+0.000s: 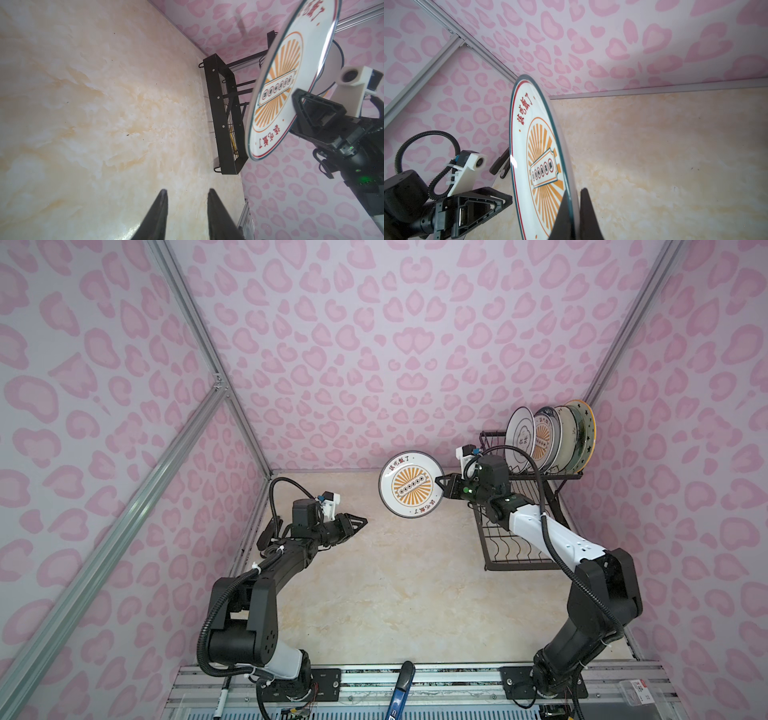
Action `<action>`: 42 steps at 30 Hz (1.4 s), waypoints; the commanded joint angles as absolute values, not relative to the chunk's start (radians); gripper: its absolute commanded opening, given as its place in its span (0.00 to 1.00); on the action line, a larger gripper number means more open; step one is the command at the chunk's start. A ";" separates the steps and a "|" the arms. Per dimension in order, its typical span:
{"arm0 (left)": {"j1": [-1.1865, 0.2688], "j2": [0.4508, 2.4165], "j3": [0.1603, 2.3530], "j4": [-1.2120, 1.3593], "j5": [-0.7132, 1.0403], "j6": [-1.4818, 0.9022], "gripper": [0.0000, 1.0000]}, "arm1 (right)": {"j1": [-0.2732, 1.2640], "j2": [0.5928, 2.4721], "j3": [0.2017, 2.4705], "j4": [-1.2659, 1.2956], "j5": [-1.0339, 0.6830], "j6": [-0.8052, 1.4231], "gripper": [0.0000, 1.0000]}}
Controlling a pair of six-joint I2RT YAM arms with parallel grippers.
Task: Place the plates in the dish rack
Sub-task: 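Open the left gripper and lift the plate upright toward the rack with the right gripper, then lower the sunburst plate into the rack slot nearest the robot with the right gripper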
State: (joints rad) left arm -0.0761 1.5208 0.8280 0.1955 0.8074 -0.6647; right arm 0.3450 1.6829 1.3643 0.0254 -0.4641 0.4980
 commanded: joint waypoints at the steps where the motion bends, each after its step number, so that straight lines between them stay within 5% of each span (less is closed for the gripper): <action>1: -0.078 1.510 0.822 0.208 0.810 -0.644 0.35 | 0.325 1.660 1.394 0.042 -0.449 0.473 0.00; 42: -0.097 1.503 0.868 0.135 0.802 -0.624 0.34 | 0.055 1.366 1.499 -0.050 -0.190 0.332 0.00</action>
State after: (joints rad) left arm -0.0956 1.5181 0.8555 0.1287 0.8032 -0.6353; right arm 0.0559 1.3777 1.5051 -0.0692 -0.2550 0.3546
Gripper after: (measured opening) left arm 0.339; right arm 0.055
